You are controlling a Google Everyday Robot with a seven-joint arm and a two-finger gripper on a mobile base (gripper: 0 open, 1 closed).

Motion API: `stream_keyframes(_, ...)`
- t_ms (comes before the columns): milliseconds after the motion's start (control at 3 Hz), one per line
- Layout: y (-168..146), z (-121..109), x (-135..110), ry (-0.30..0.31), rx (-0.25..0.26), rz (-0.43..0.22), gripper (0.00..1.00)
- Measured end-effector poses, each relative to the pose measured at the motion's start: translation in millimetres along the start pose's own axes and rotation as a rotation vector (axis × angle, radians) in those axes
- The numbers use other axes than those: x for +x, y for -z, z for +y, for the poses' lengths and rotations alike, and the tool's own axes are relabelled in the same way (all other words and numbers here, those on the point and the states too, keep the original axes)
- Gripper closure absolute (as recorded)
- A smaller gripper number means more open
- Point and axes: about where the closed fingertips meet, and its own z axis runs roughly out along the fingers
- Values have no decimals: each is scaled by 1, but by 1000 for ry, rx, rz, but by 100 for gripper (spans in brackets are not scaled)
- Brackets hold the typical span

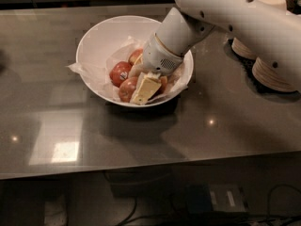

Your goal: Pick apple from white bowl

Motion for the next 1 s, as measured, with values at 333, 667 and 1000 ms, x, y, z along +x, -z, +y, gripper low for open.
stream_keyframes(333, 17, -1, -4, -10, 22, -57, 100)
stream_keyframes(667, 44, -2, -13, 2, 57, -161, 100)
stream_keyframes(1000, 73, -2, -21, 20, 104, -230, 100)
